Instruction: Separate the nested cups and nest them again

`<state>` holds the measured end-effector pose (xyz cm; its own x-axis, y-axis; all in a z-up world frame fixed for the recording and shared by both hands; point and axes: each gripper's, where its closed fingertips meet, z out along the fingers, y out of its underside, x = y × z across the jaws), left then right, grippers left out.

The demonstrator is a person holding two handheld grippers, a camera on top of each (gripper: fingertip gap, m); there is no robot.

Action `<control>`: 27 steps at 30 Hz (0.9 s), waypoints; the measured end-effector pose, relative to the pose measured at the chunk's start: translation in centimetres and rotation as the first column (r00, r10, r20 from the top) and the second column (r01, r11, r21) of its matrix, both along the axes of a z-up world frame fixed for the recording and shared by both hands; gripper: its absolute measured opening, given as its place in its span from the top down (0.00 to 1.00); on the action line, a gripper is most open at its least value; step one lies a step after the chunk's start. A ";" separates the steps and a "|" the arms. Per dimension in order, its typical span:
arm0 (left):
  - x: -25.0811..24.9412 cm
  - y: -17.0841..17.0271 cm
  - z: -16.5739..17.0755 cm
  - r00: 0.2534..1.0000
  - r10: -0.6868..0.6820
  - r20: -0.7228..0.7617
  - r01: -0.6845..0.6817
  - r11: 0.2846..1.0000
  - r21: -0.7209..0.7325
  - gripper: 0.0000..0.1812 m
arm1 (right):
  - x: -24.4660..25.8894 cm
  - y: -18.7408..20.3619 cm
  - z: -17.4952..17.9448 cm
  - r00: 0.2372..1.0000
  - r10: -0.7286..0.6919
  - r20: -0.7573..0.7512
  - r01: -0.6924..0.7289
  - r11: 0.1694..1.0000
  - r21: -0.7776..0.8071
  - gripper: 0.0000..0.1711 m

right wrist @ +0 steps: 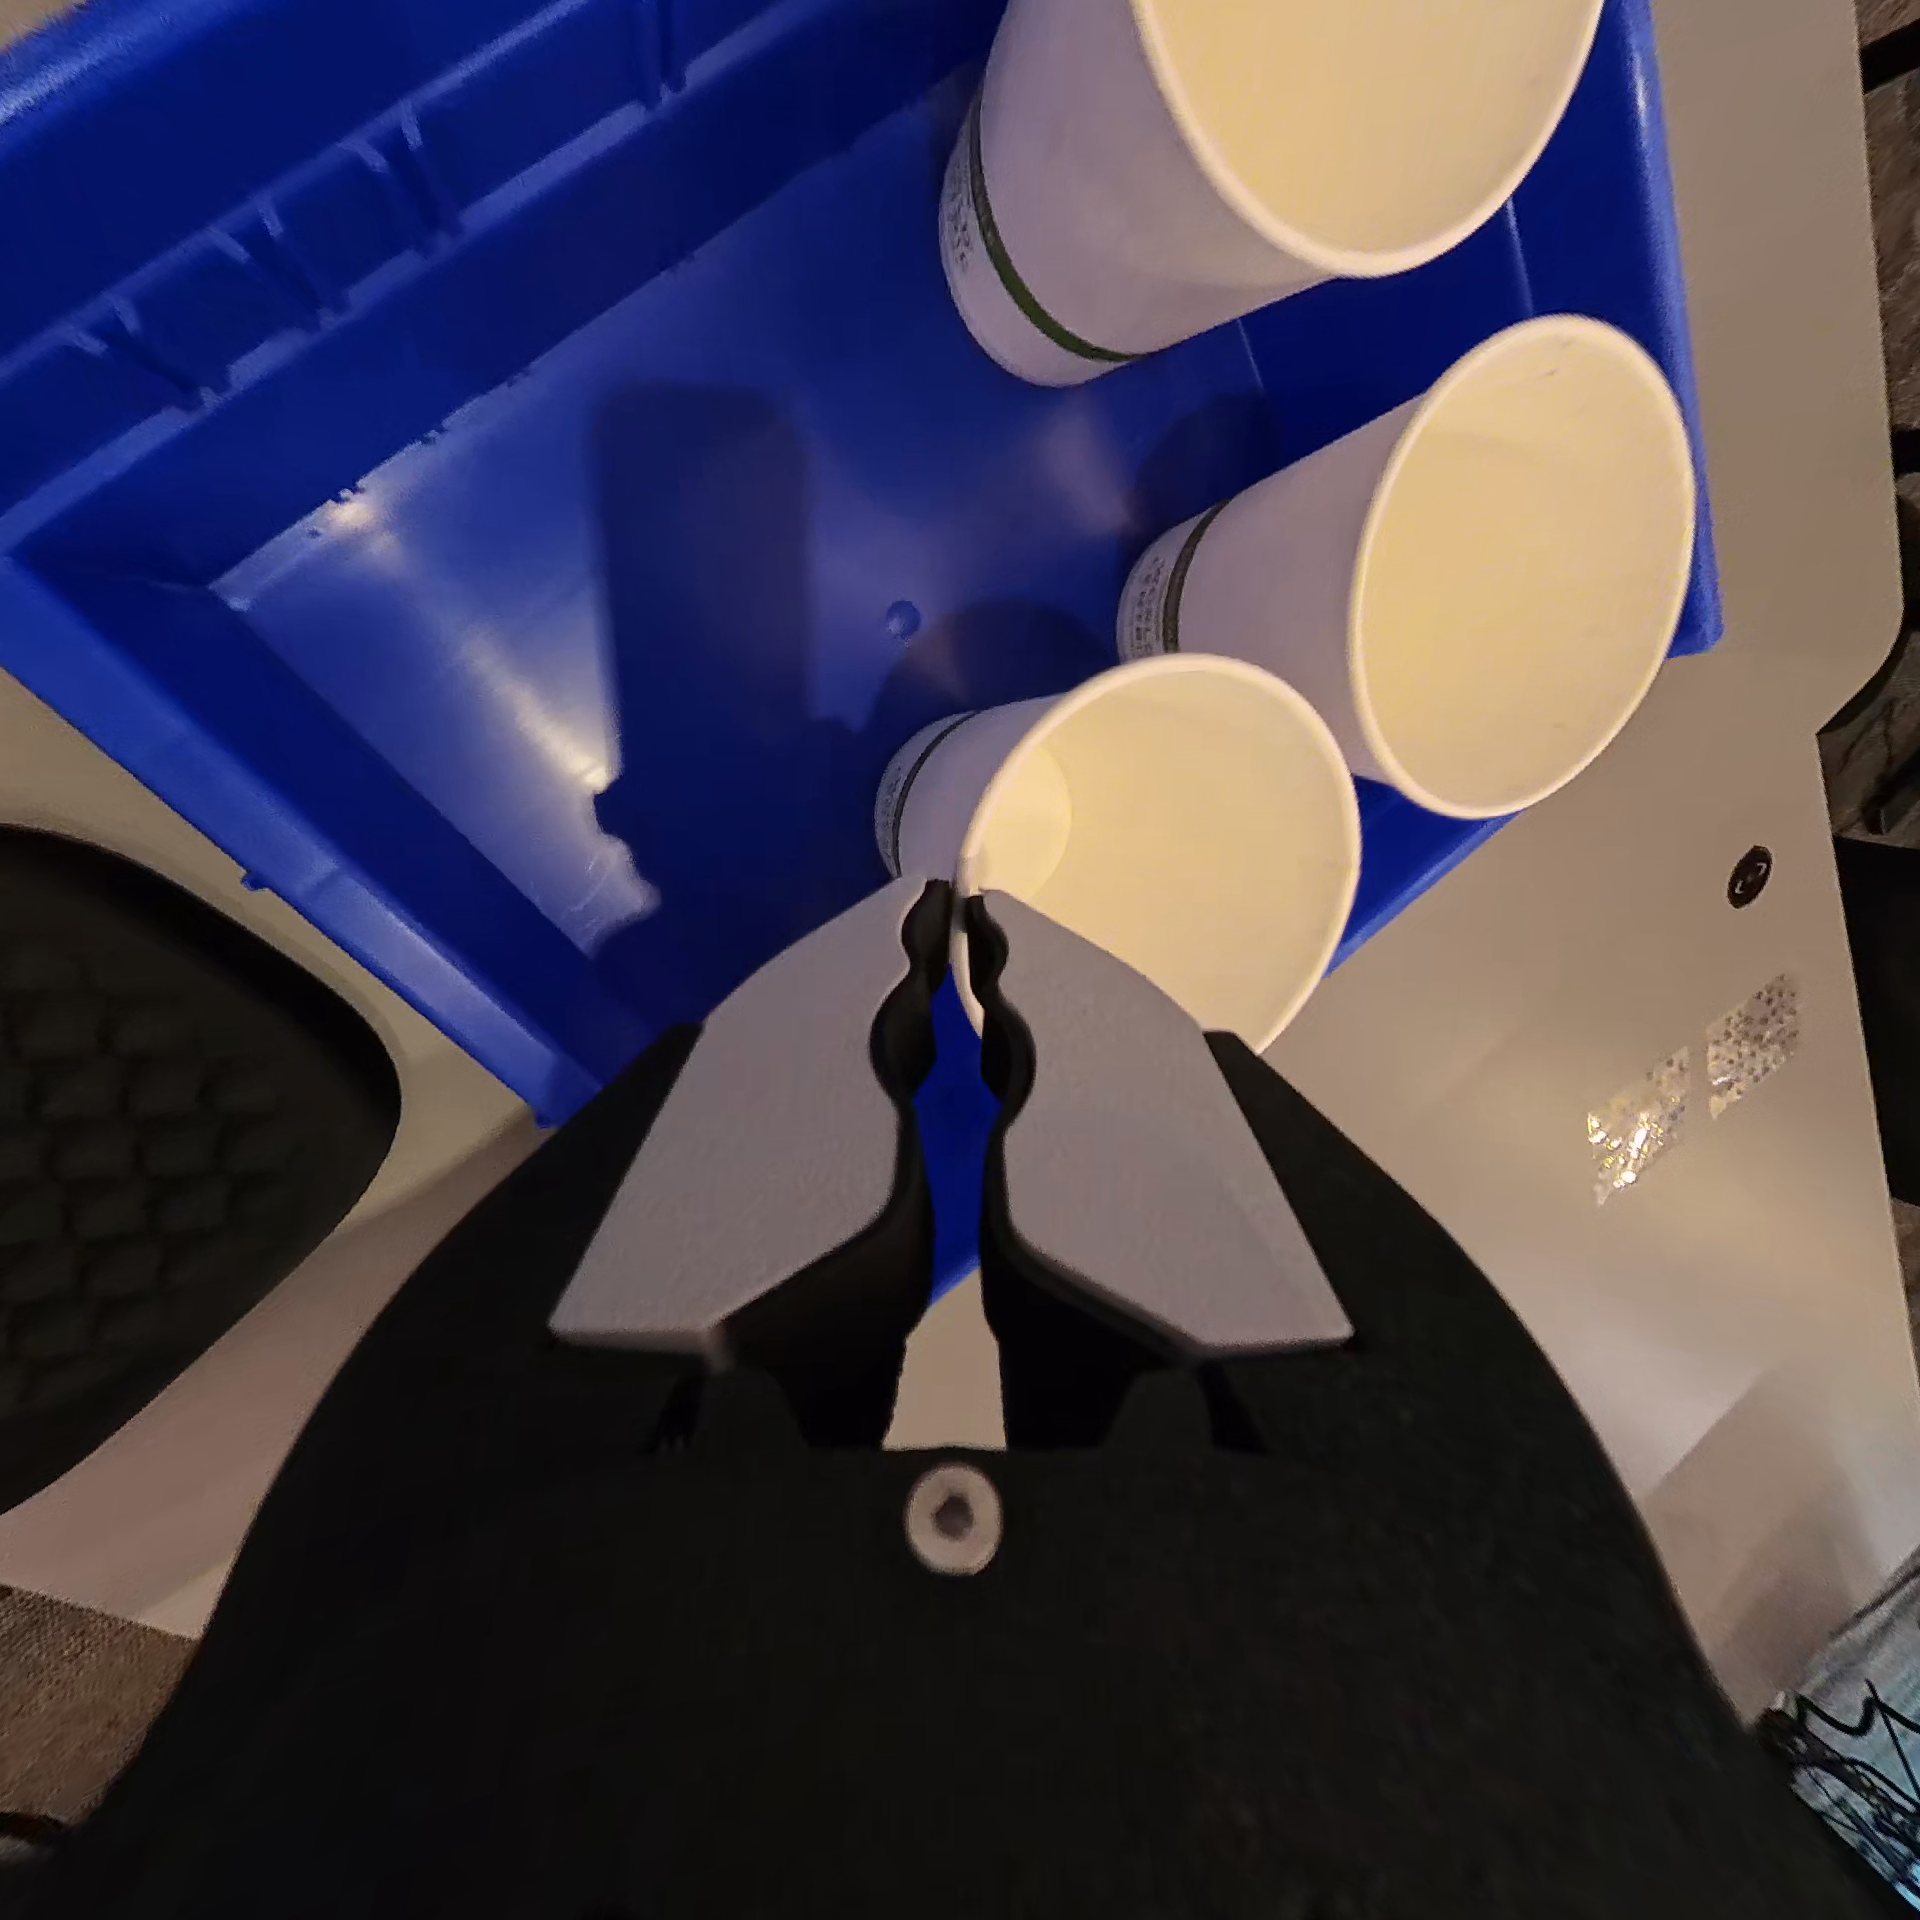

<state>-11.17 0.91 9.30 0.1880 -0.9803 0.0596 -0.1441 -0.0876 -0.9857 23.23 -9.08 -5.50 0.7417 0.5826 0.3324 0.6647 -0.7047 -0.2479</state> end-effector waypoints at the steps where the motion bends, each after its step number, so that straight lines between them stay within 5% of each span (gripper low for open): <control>1: 0.0 -0.1 0.0 1.000 -0.002 0.001 0.002 1.000 0.000 0.48 | 0.0 -0.1 -0.1 1.000 0.004 0.003 -0.004 1.000 -0.003 0.98; 16: 0.4 -0.4 -0.3 1.000 -0.023 -0.004 0.023 1.000 -0.012 0.48 | 0.7 0.1 -0.4 0.997 0.022 0.078 -0.021 1.000 -0.006 0.98; 19: 0.5 -0.4 -0.6 1.000 -0.024 -0.012 0.024 1.000 -0.015 0.48 | 0.1 0.6 0.4 0.996 0.034 0.086 -0.037 0.999 0.033 0.88; 23: 1.0 -0.5 -0.8 0.999 -0.044 -0.008 0.043 0.998 -0.035 0.48 | -4.7 1.5 5.3 0.992 0.123 0.021 -0.124 0.984 0.131 0.88; 27: 2.0 -0.9 -2.0 0.997 -0.069 -0.040 0.066 0.996 -0.054 0.48 | -18.3 2.5 14.4 0.884 0.426 -0.194 -0.358 0.882 0.308 0.89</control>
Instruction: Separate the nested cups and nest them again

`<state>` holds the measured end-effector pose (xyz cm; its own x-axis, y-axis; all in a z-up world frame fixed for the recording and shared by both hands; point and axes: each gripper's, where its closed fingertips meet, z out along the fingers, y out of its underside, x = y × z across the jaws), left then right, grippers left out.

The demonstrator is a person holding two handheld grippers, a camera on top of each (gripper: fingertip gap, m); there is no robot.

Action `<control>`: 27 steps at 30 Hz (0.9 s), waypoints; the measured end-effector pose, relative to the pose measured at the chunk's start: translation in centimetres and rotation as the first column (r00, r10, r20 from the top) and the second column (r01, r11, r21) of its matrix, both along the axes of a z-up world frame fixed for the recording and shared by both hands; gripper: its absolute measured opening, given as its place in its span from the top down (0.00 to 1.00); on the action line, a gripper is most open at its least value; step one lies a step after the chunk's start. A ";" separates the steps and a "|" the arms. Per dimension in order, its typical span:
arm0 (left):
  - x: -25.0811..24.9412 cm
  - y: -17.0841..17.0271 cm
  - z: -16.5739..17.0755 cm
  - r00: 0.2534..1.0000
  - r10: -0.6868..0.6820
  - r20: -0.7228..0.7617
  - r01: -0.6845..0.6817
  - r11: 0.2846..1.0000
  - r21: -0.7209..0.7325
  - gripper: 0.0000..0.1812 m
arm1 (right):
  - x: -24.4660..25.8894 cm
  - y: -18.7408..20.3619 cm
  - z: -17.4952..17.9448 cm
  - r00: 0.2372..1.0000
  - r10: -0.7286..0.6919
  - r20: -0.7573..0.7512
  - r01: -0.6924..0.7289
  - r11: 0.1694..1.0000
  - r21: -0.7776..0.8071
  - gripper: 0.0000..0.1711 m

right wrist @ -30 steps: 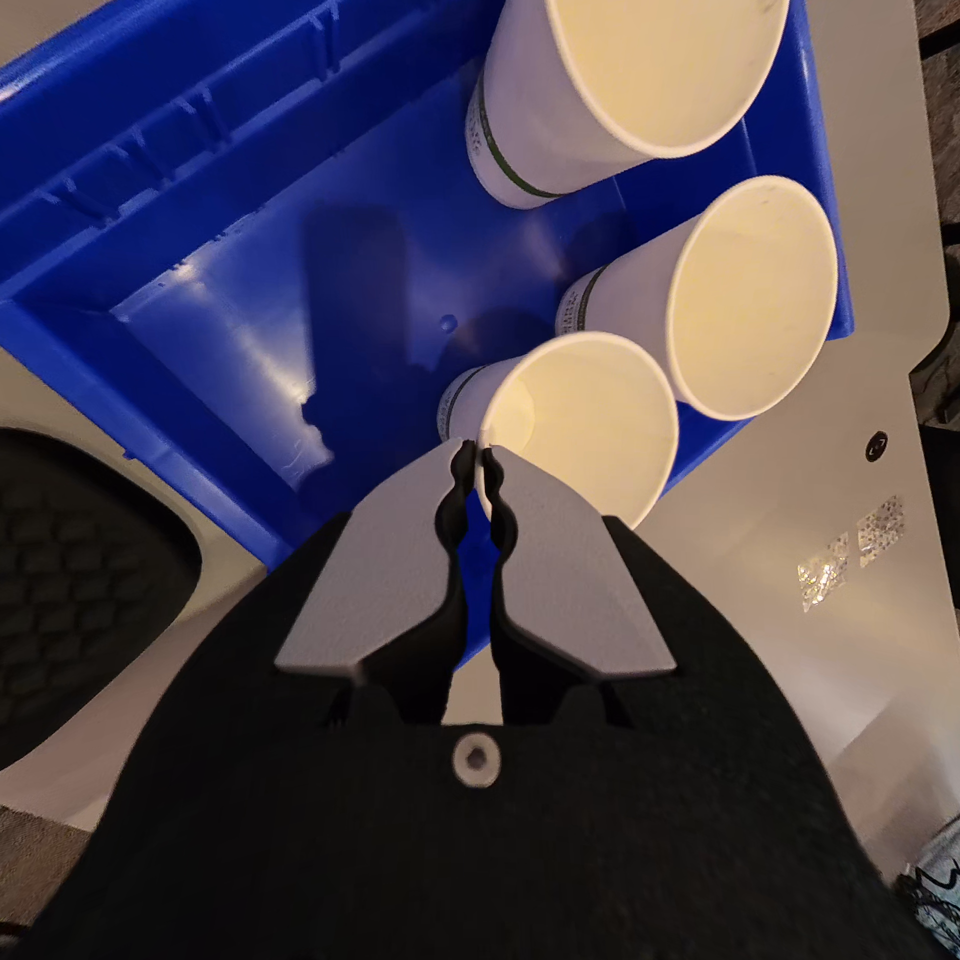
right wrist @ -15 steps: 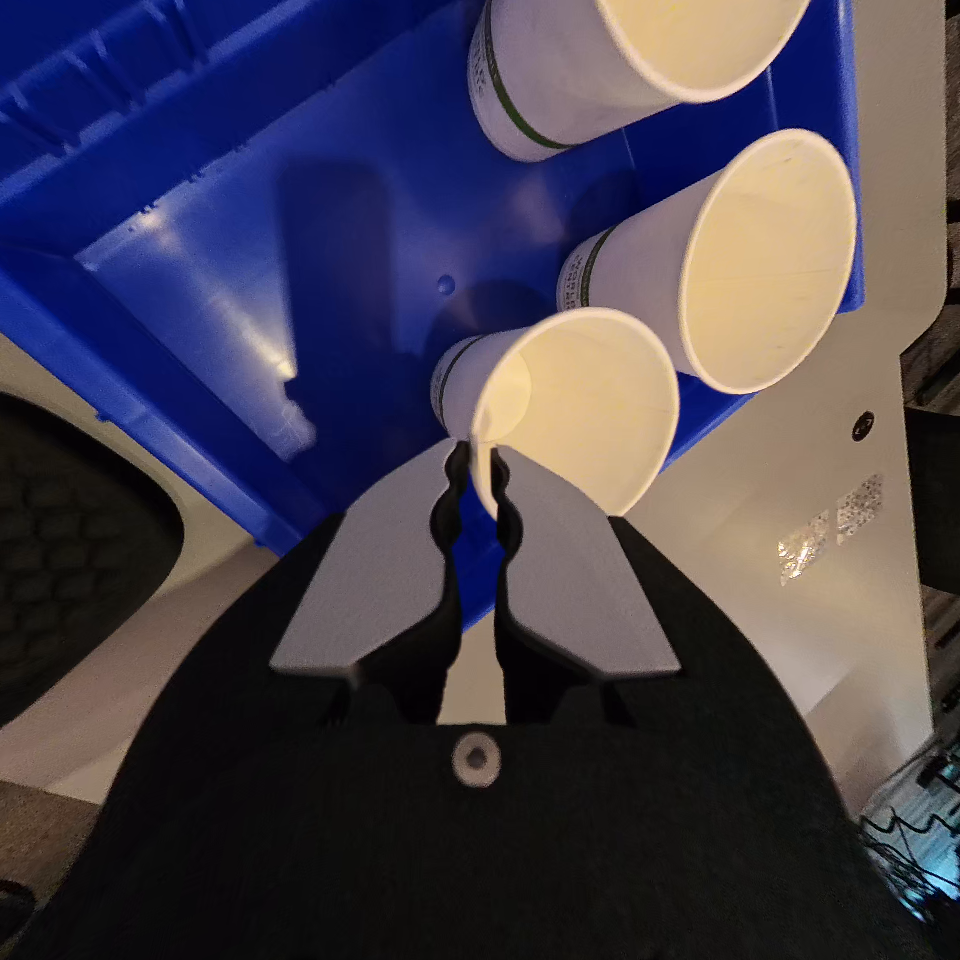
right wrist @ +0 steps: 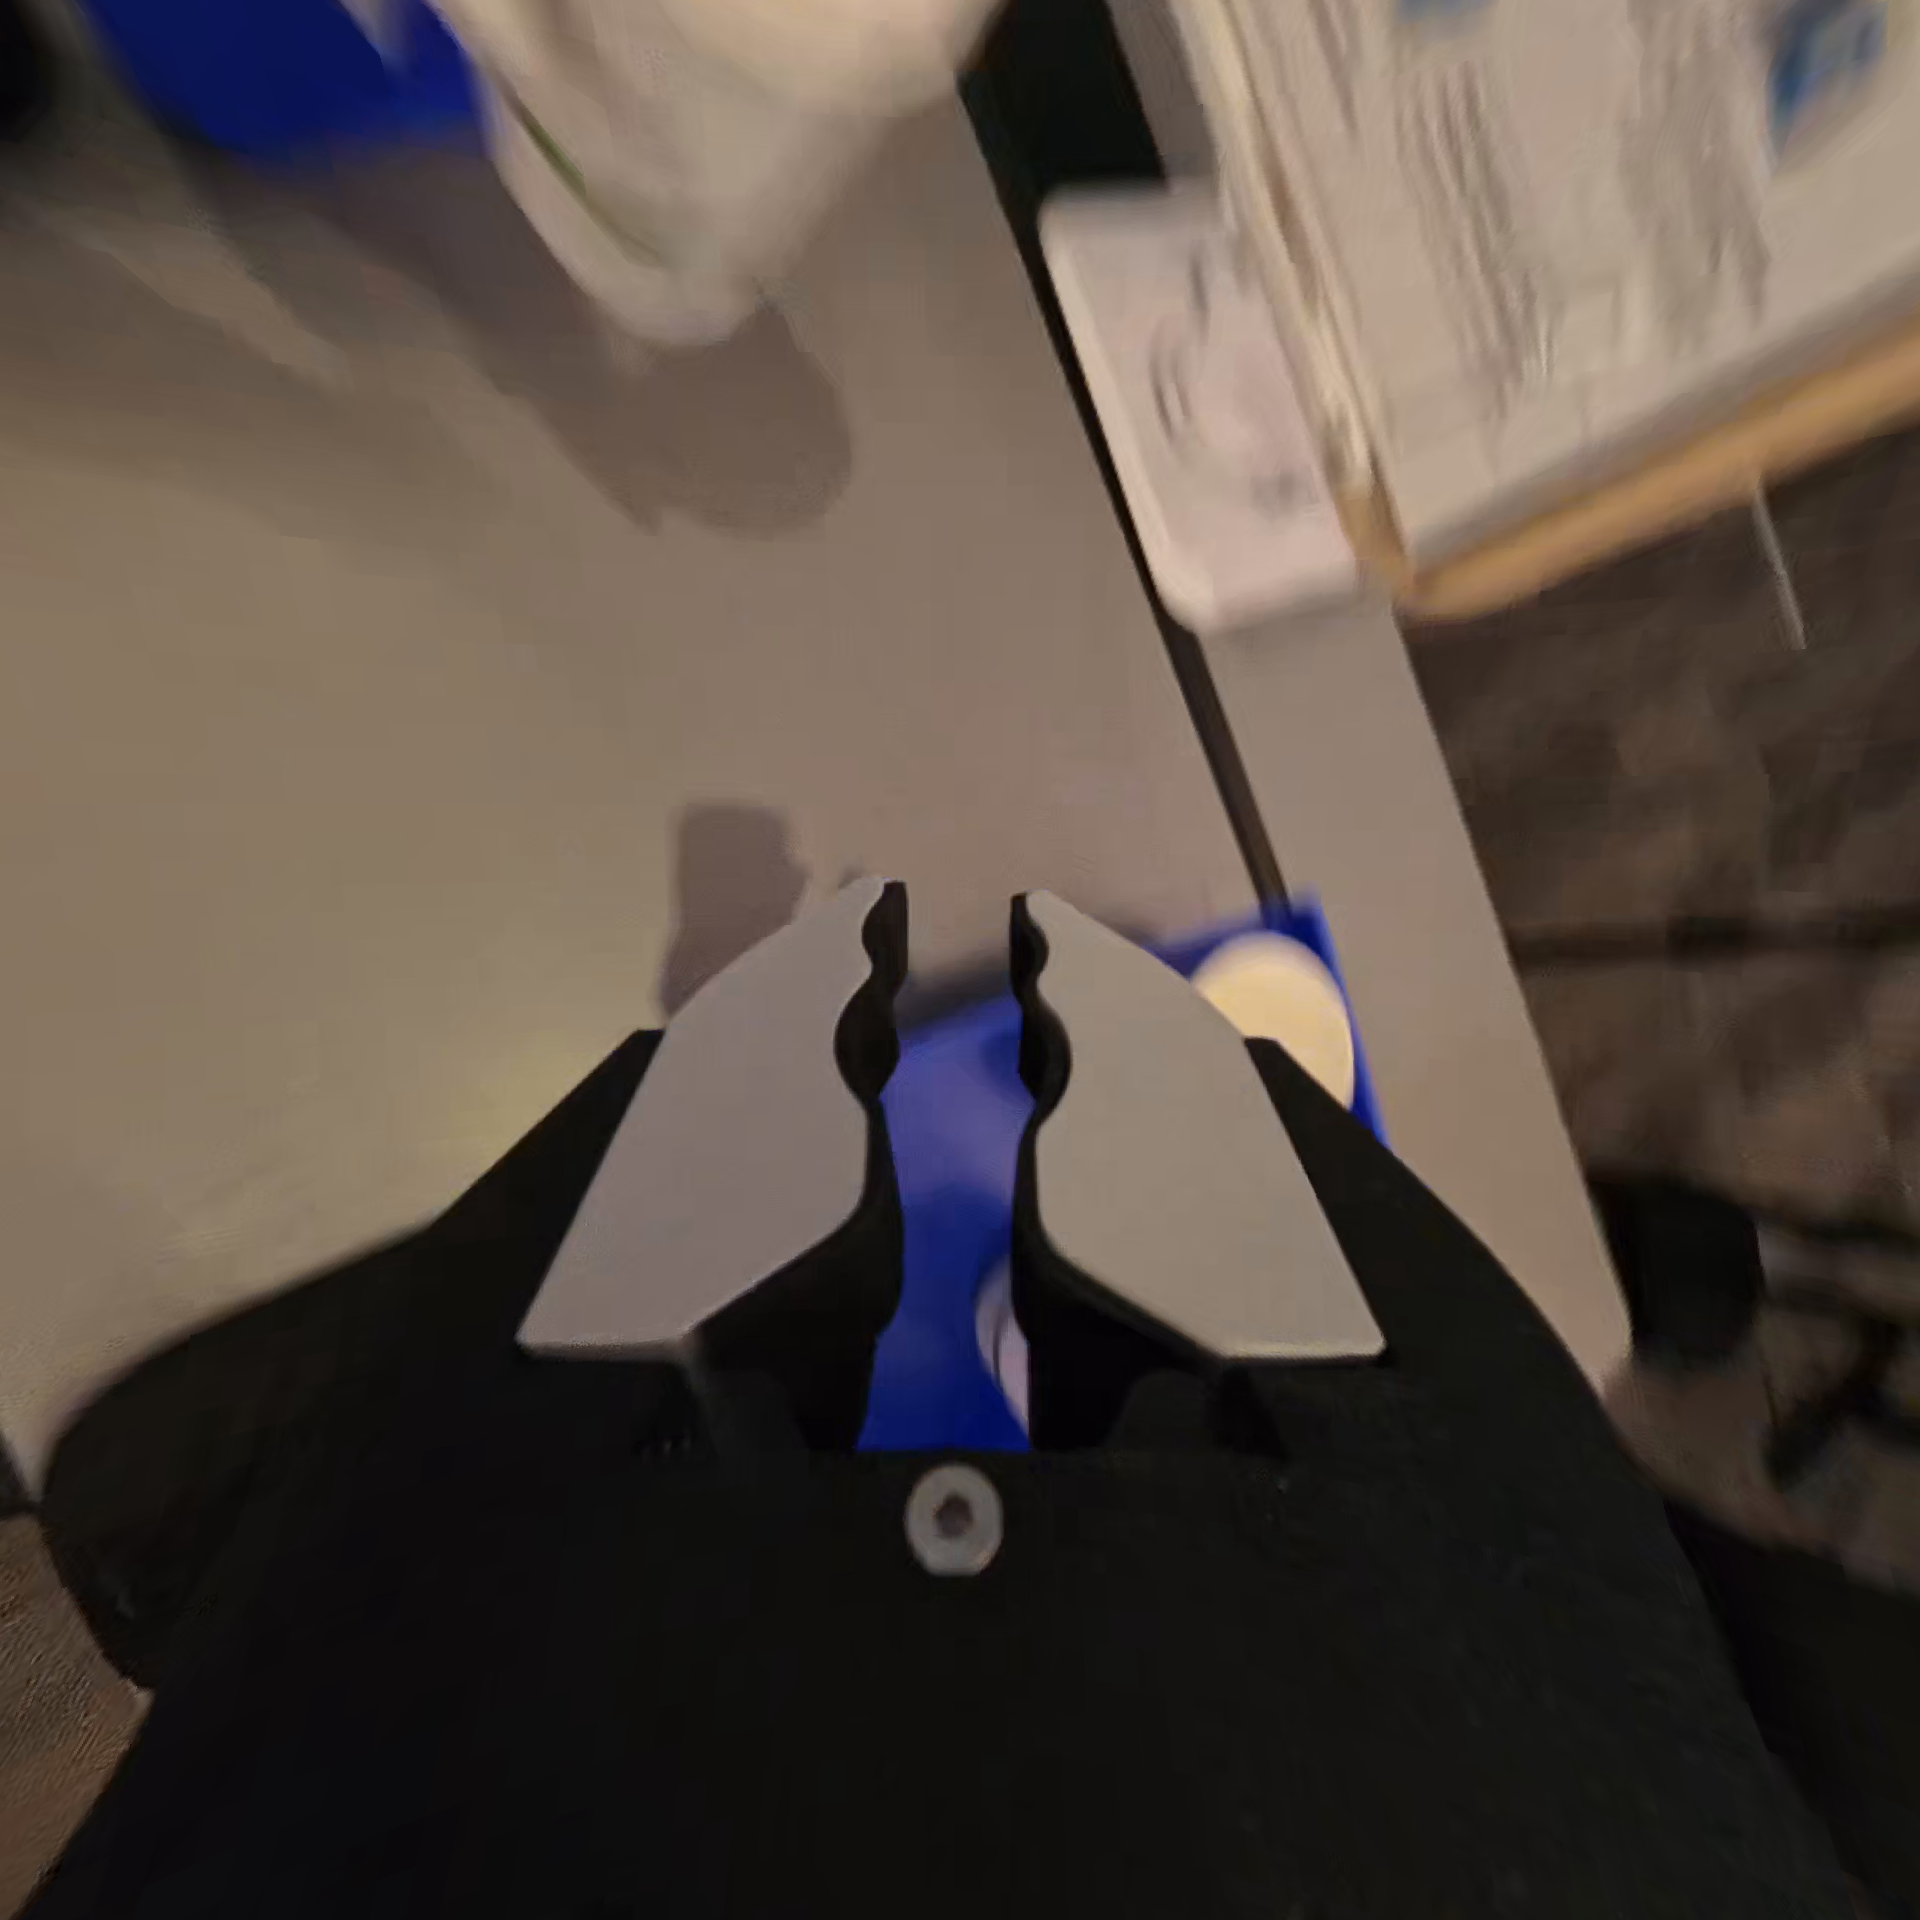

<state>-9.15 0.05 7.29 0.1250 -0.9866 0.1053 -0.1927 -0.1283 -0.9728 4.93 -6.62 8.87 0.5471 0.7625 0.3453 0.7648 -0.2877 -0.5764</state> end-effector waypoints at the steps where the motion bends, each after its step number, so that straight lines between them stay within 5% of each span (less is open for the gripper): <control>1: 0.2 -0.2 -0.3 1.000 -0.008 -0.009 0.008 1.000 -0.004 0.48 | -3.4 -0.2 2.0 0.994 0.098 -0.047 -0.097 0.995 0.016 0.91; 4: 0.8 -0.4 -1.1 0.999 -0.015 -0.032 0.015 1.000 -0.006 0.48 | -10.7 -0.5 4.9 0.953 0.282 -0.112 -0.285 0.958 -0.020 0.90; 8: 1.1 -0.5 -1.6 0.999 -0.022 -0.048 0.021 1.000 -0.008 0.48 | -14.7 1.1 4.0 0.936 0.346 -0.069 -0.351 0.932 -0.091 0.89; 14: 1.1 -0.6 -1.6 0.998 -0.024 -0.051 0.024 1.000 -0.001 0.48 | -15.3 2.5 0.8 0.942 0.332 -0.045 -0.335 0.922 -0.195 0.95; 27: 1.2 -0.5 -1.9 0.997 -0.017 -0.077 0.019 0.999 0.027 0.48 | -15.1 2.1 0.5 0.930 0.328 -0.164 -0.362 0.893 -0.266 0.98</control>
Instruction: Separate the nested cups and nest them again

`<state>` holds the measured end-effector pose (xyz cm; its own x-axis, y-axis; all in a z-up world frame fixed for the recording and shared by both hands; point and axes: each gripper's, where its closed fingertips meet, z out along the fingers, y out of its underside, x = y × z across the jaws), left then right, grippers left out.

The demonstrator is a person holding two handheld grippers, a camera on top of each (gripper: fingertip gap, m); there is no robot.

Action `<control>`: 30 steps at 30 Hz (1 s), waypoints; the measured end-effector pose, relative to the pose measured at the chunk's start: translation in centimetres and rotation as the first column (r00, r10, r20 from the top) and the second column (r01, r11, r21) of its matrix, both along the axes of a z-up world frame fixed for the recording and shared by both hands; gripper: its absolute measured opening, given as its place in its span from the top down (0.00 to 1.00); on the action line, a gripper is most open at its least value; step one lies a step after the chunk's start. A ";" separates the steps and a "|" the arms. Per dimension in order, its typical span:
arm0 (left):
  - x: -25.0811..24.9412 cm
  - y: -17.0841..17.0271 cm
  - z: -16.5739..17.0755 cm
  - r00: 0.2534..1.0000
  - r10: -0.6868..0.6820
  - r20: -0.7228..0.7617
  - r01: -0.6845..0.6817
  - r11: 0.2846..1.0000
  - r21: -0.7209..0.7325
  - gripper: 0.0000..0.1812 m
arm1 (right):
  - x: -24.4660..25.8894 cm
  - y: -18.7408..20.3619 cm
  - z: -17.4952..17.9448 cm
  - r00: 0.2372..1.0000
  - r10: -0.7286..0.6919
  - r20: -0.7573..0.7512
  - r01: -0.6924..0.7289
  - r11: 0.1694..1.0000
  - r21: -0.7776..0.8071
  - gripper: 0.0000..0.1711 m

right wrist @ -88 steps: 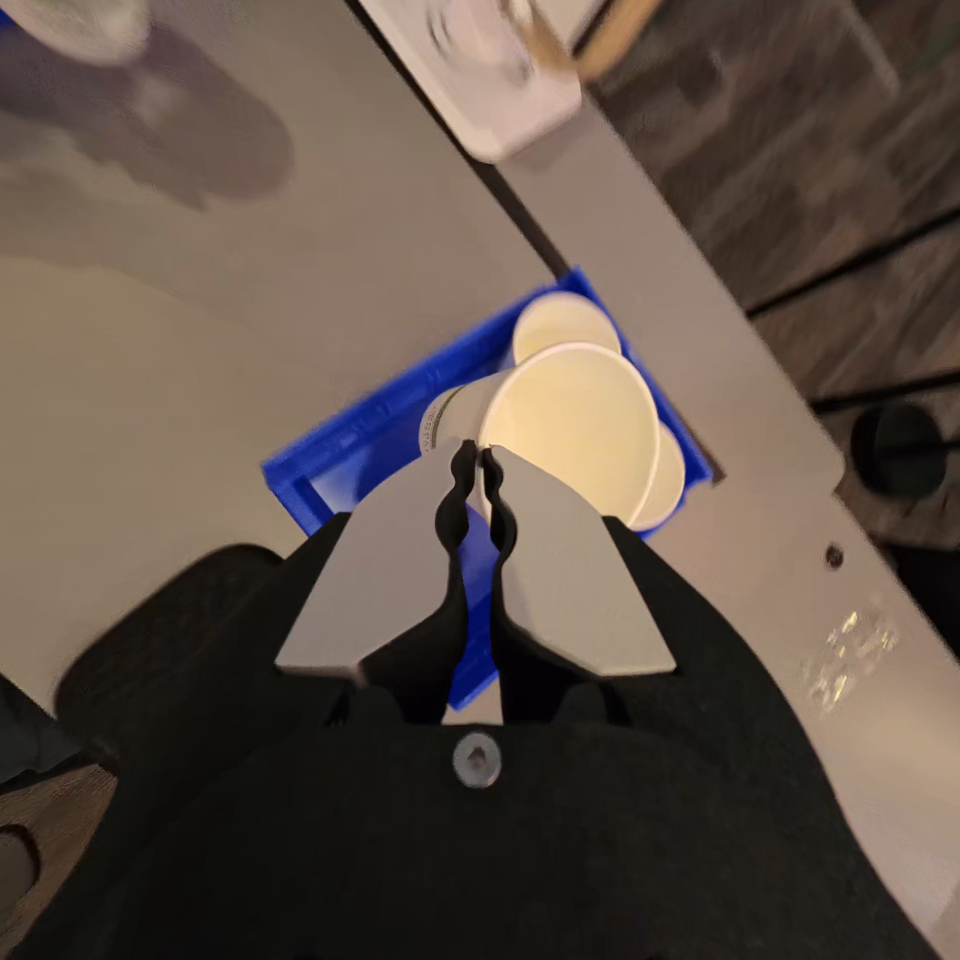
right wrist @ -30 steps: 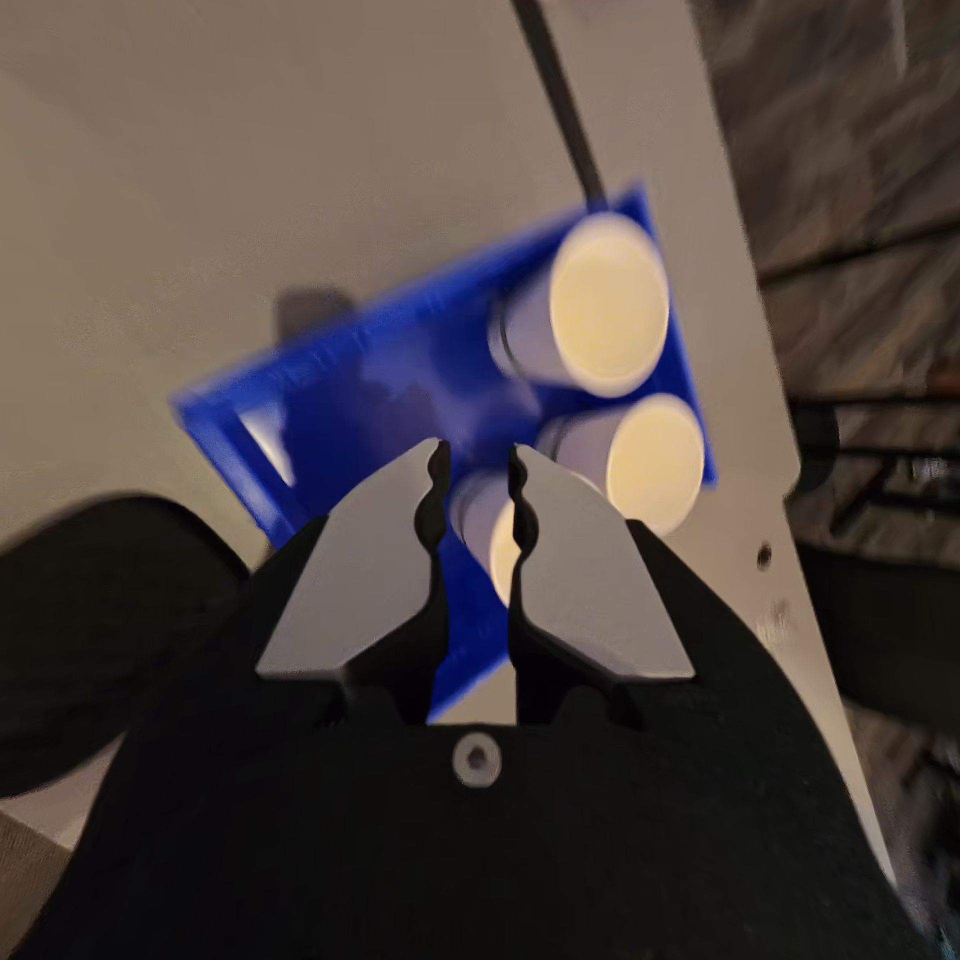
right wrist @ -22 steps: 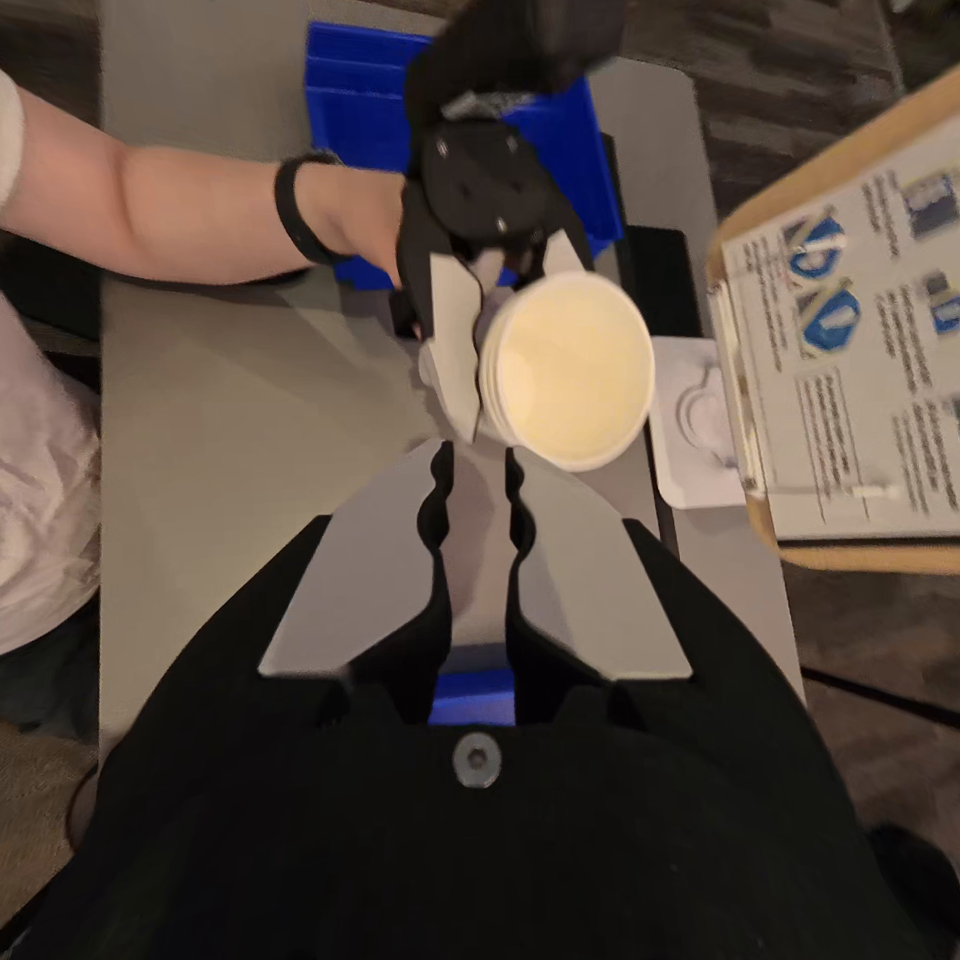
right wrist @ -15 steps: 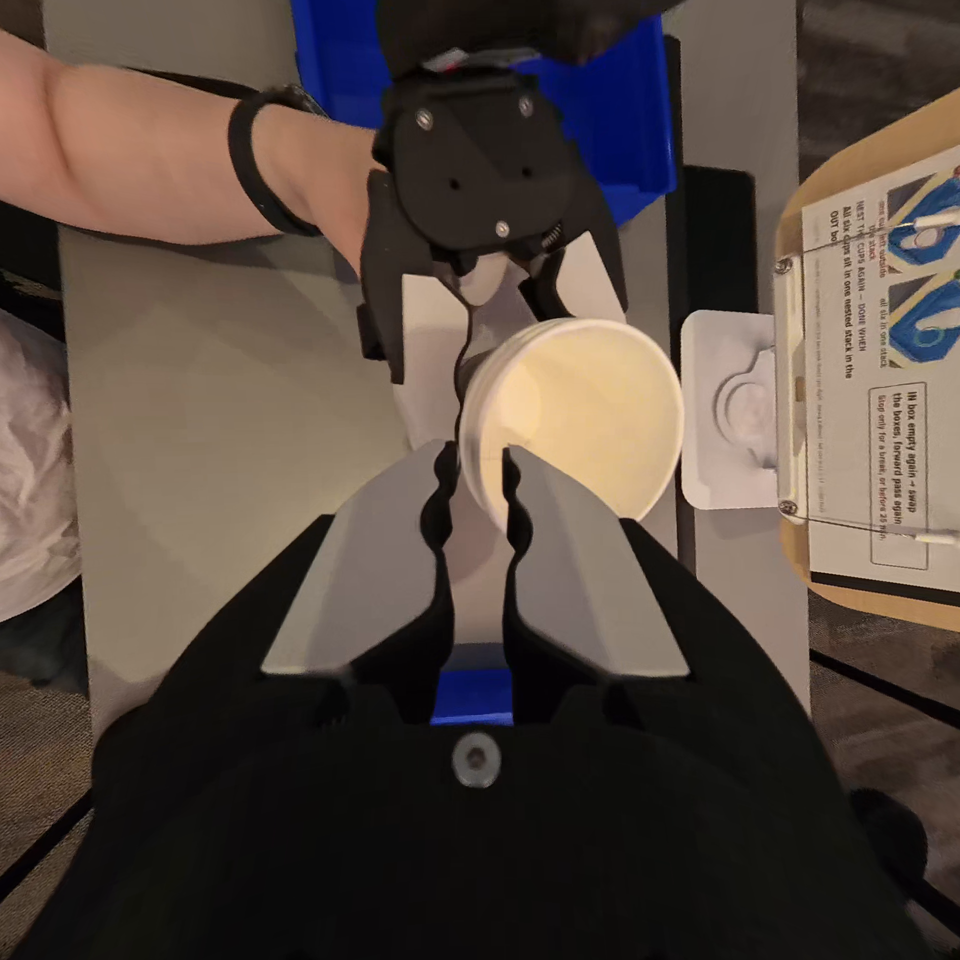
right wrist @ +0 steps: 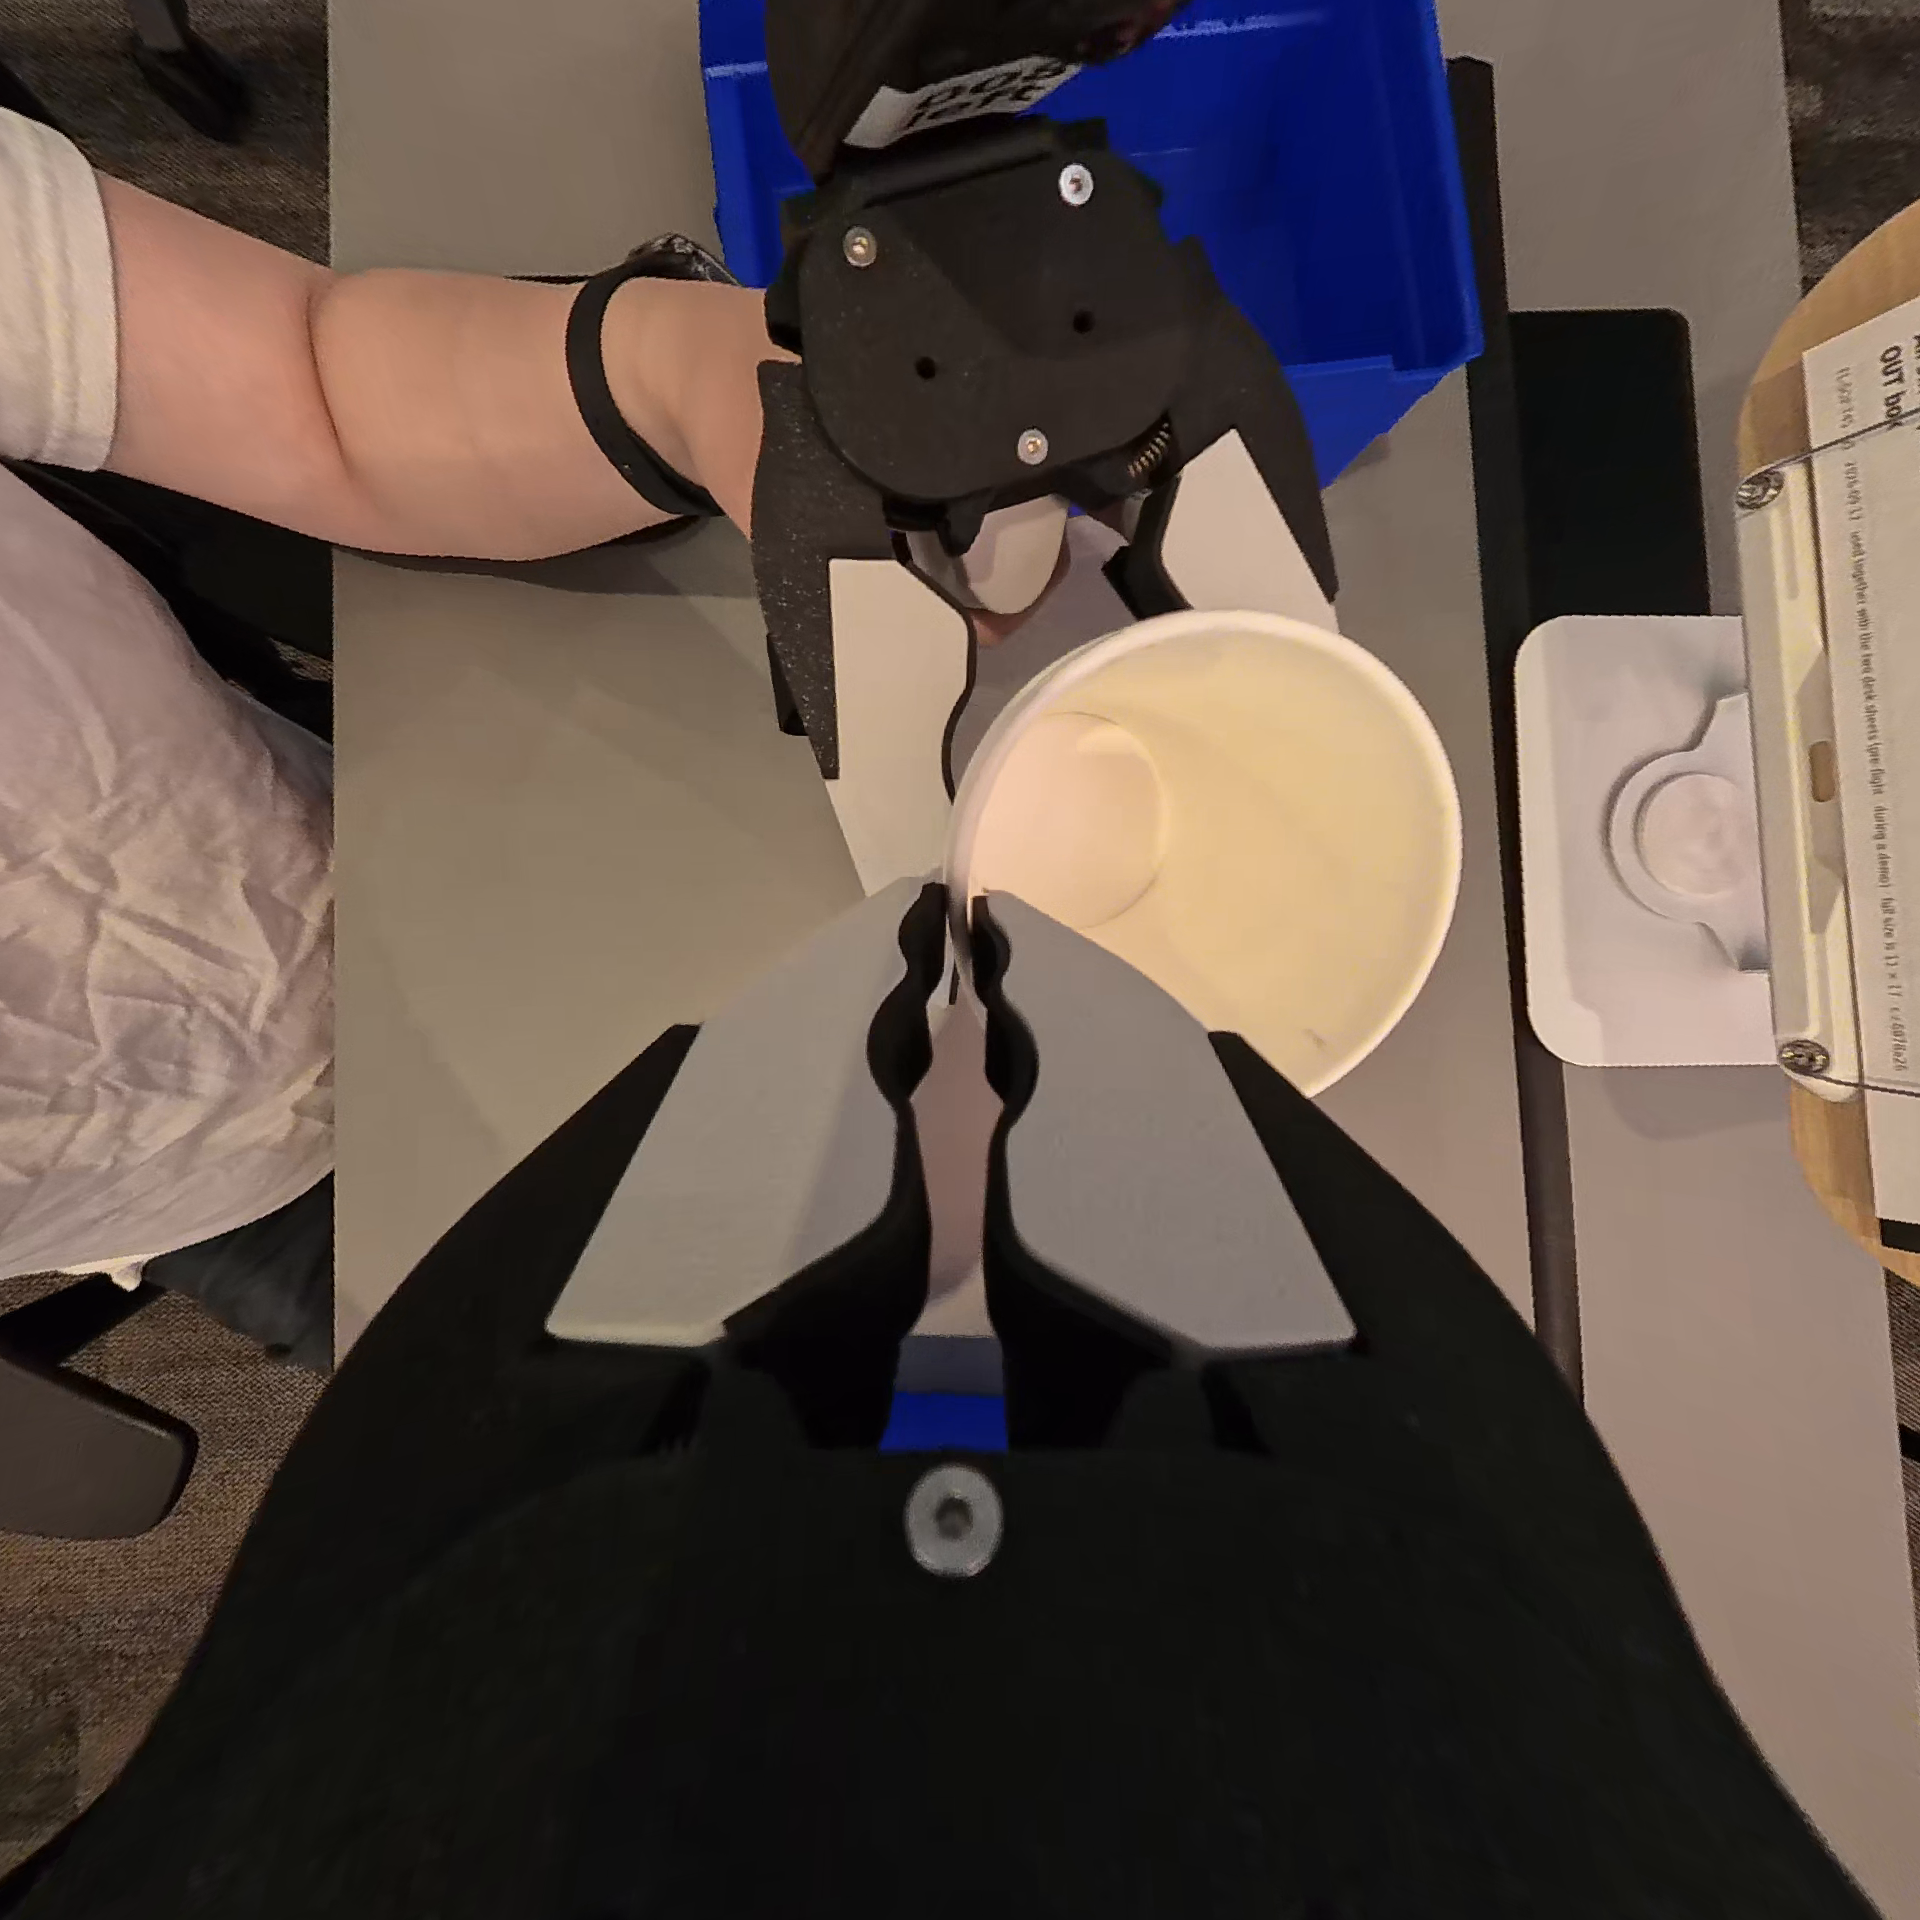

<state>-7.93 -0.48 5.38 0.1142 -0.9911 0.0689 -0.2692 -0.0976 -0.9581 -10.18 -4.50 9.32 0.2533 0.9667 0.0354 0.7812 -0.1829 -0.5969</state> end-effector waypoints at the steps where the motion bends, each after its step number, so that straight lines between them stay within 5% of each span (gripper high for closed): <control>1: 0.0 0.0 0.1 1.000 -0.002 0.005 0.002 1.000 -0.002 0.48 | -0.1 0.0 0.1 1.000 0.004 -0.005 -0.004 1.000 0.000 0.98; 24: -0.3 -0.6 1.2 0.998 -0.036 0.058 0.038 0.998 -0.041 0.48 | -0.1 -0.3 1.6 0.999 0.021 0.043 -0.023 0.999 0.047 0.97; 30: -0.5 0.4 1.5 0.997 0.066 0.045 -0.066 0.998 0.009 0.48 | -0.2 0.3 1.9 0.998 0.005 0.057 -0.010 0.997 0.081 0.97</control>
